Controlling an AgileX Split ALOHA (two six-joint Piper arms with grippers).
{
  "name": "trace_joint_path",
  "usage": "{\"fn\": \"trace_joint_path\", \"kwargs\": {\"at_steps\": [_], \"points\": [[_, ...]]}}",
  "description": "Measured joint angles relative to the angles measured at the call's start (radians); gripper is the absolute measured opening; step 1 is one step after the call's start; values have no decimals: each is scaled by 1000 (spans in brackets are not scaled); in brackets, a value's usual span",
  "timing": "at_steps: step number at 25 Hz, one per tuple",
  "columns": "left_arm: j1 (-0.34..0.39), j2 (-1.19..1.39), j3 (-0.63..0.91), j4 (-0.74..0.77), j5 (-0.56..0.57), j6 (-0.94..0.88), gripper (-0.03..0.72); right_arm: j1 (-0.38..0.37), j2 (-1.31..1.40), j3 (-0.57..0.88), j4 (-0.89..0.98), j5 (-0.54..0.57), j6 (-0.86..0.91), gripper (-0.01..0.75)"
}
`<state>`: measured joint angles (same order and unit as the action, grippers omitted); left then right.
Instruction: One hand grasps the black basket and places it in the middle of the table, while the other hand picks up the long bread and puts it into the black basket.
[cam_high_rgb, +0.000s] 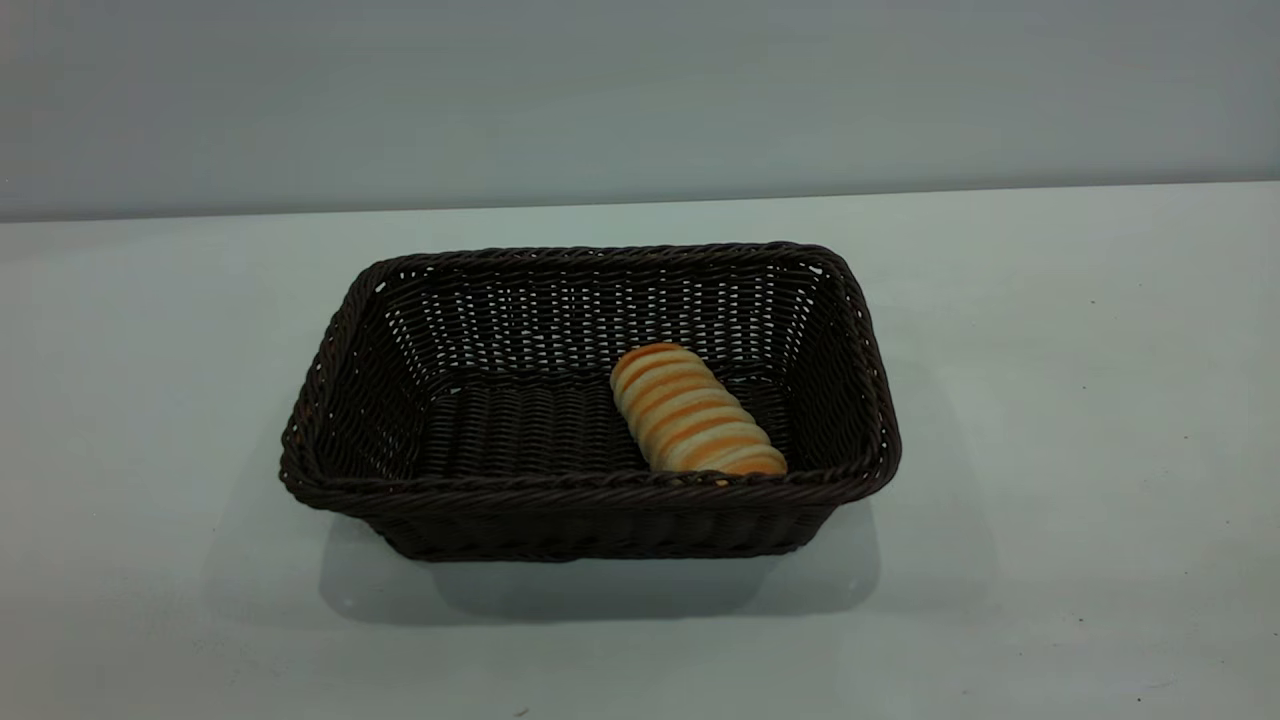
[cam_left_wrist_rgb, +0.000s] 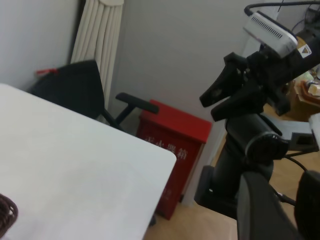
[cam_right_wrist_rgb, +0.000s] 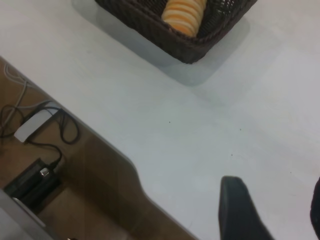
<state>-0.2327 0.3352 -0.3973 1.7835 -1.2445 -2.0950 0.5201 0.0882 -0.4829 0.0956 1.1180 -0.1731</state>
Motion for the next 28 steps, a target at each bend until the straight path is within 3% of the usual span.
{"fn": "trace_joint_path", "kwargs": {"at_steps": [4,7,12,16,19,24,28], "points": [[0,0,-136,0,4,38,258,0,0,0,0,0,0,334],[0,0,-294,0,114,156,258,0,0,0,1,0,0,334],[0,-2,-509,0,564,329,258,0,0,0,1,0,0,334],[0,-4,-528,0,922,444,258,0,0,0,2,0,0,334],[0,-4,-499,-1,1097,567,258,0,0,0,3,0,0,334],[0,-3,-424,-3,1202,519,258,0,0,0,4,0,0,334],[0,-6,-359,-3,1144,524,258,0,0,0,4,0,0,334]]}}
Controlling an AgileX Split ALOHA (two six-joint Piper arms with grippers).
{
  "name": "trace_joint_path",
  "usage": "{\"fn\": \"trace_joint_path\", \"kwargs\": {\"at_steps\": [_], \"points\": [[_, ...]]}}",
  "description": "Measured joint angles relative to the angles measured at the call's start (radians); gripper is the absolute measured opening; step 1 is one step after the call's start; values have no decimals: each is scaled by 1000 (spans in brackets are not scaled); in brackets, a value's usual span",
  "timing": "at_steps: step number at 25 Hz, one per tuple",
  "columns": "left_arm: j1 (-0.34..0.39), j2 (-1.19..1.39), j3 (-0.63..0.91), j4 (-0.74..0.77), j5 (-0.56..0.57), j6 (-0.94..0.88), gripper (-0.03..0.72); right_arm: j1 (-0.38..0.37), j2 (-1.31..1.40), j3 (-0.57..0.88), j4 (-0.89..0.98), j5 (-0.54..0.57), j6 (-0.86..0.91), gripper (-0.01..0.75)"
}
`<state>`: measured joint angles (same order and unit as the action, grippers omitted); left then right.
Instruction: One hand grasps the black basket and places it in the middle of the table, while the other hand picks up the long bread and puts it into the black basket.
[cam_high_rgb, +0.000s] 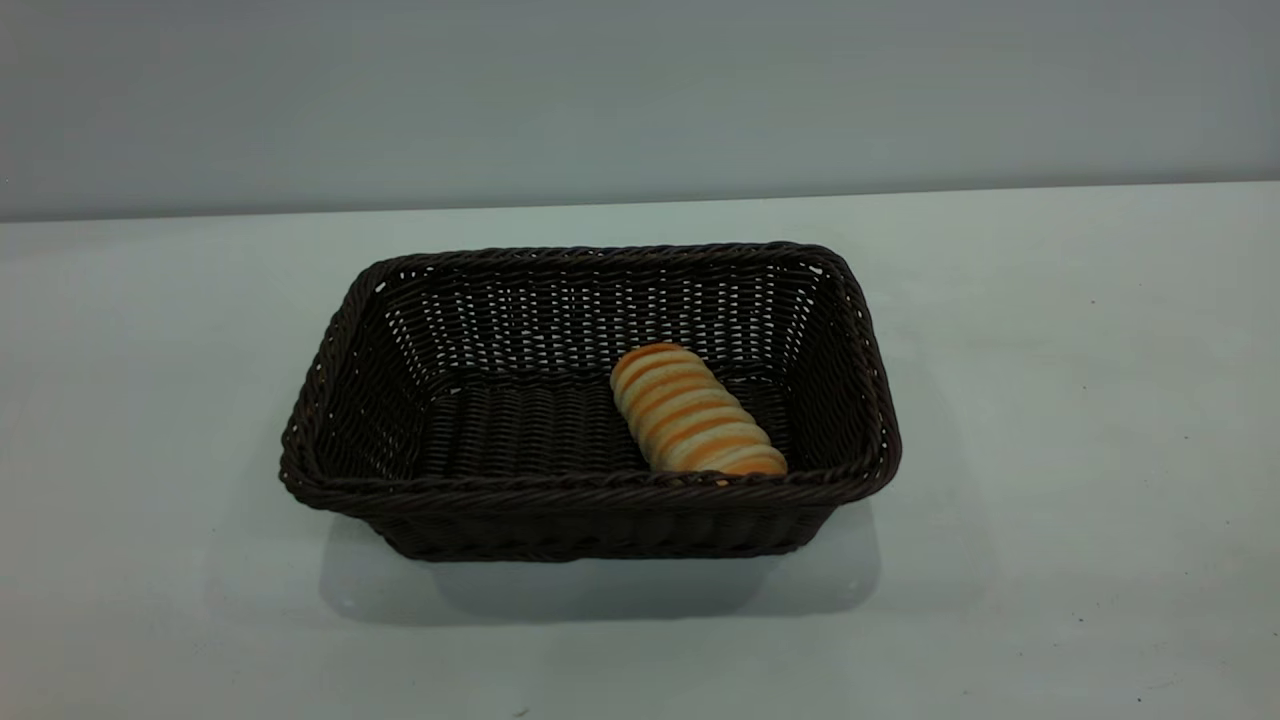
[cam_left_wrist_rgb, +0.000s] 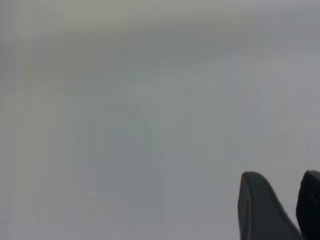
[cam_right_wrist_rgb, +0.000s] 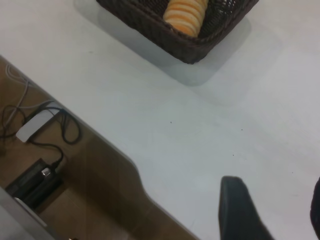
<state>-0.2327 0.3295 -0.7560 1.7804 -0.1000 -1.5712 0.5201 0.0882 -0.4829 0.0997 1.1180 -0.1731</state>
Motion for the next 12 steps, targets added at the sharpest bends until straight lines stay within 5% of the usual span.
{"fn": "trace_joint_path", "kwargs": {"at_steps": [12], "points": [[0,-17,10,2,-316,-15,258,0,0,0,0,0,0,334]]}}
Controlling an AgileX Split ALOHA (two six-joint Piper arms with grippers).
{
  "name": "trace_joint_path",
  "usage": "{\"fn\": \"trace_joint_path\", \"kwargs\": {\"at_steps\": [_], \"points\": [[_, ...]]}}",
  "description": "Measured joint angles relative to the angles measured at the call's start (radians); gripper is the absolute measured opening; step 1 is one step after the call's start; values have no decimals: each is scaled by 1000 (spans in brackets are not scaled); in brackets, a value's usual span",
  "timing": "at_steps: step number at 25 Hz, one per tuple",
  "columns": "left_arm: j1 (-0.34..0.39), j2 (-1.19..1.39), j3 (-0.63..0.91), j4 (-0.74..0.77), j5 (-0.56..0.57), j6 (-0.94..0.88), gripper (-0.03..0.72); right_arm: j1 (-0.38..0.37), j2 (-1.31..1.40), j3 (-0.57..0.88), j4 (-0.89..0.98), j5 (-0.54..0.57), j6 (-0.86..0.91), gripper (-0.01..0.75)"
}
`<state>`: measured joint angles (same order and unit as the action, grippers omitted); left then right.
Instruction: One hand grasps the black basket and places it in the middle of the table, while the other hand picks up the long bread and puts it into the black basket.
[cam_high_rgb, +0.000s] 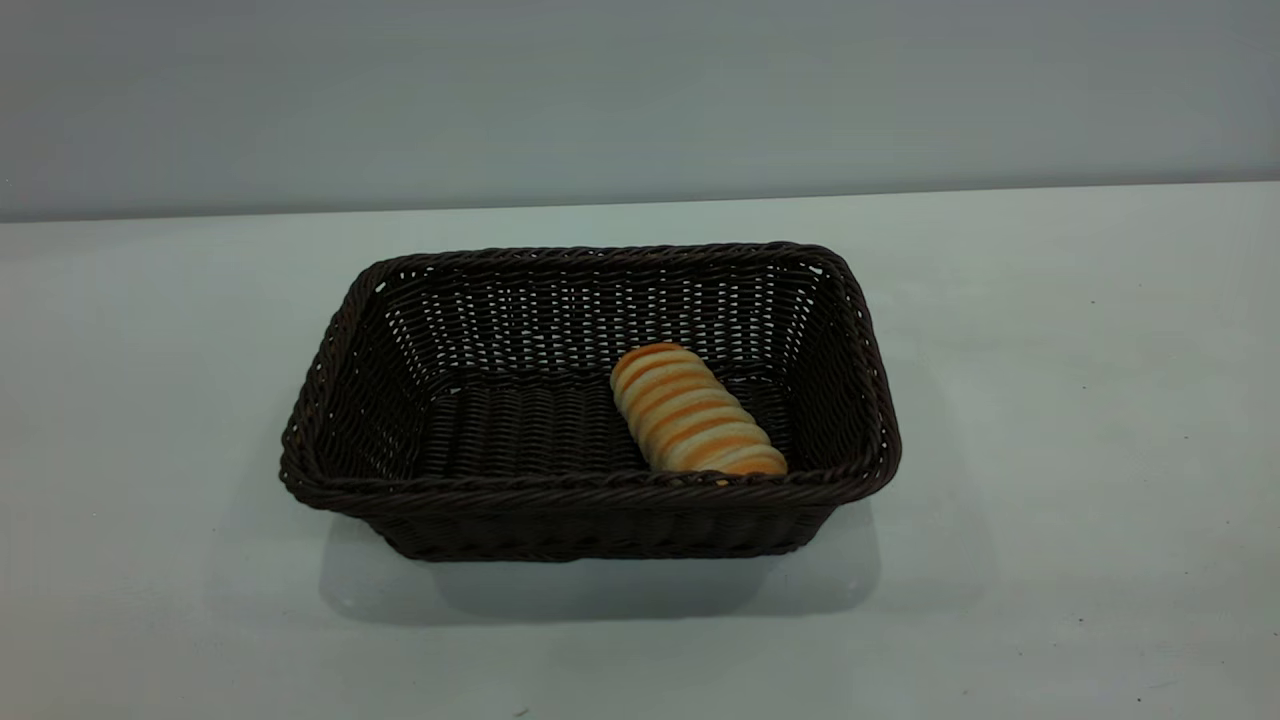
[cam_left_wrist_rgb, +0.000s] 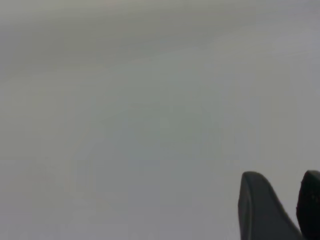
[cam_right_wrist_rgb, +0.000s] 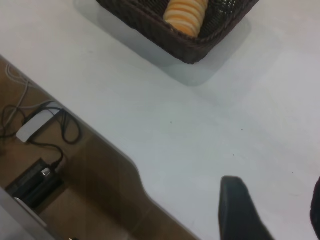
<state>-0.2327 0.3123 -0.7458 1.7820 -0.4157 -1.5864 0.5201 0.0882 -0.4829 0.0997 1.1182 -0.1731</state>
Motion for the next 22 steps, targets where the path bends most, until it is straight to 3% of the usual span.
{"fn": "trace_joint_path", "kwargs": {"at_steps": [9,22], "points": [[0,0,0,-20,-37,0,258,0,0,2,1,0,0,334],[0,0,0,-114,7,0,258,0,0,2,1,0,0,334]]}}
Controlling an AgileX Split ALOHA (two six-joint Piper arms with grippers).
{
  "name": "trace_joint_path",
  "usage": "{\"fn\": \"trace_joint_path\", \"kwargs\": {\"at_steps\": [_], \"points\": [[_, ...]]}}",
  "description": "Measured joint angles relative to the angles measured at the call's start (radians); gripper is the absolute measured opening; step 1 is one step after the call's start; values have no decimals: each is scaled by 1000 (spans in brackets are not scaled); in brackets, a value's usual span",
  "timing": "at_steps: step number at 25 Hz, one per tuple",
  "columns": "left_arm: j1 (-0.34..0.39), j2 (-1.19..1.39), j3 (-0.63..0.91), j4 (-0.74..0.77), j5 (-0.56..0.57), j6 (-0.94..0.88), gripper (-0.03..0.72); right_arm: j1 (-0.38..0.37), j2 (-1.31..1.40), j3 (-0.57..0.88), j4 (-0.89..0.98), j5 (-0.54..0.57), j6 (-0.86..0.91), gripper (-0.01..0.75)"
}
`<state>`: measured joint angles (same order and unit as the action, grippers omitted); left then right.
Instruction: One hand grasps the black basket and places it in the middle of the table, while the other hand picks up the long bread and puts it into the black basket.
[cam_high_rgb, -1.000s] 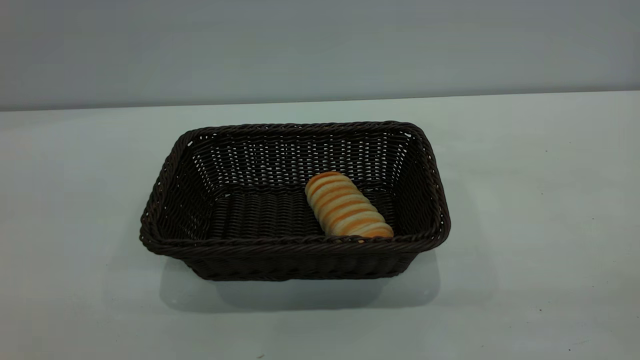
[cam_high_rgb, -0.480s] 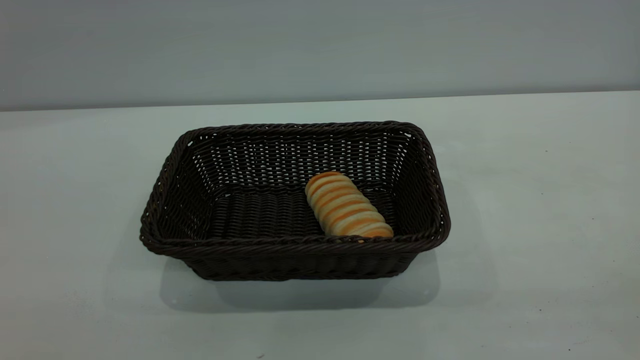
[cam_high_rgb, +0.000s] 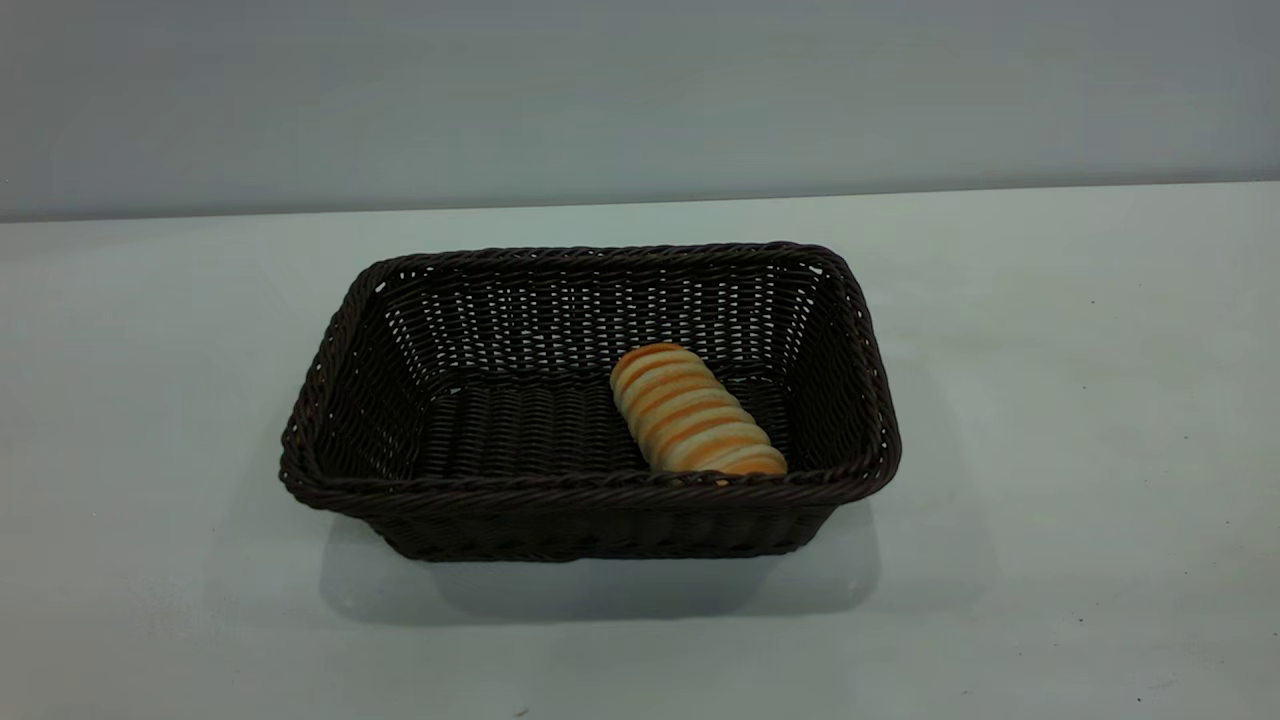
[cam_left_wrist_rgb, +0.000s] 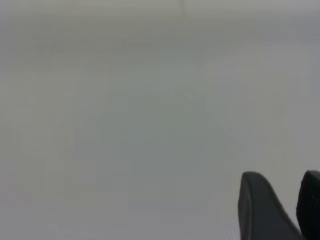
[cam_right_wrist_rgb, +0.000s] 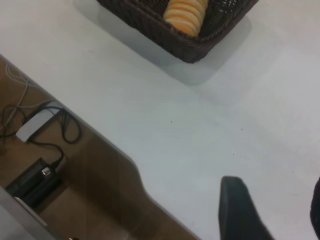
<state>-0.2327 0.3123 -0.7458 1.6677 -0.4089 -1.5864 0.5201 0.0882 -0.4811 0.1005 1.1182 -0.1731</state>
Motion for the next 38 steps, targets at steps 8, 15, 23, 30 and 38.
{"fn": "trace_joint_path", "kwargs": {"at_steps": [8,15,23,30,38], "points": [[0,0,0,-2,0,0,258,0,0,0,0,0,0,334],[0,8,0,-61,57,50,258,0,0,0,0,0,0,334],[0,86,0,-393,217,299,258,0,0,0,0,1,0,334],[0,93,0,-760,305,682,258,0,0,0,0,1,0,334],[0,93,0,-1195,439,1096,258,0,0,0,0,1,0,333]]}}
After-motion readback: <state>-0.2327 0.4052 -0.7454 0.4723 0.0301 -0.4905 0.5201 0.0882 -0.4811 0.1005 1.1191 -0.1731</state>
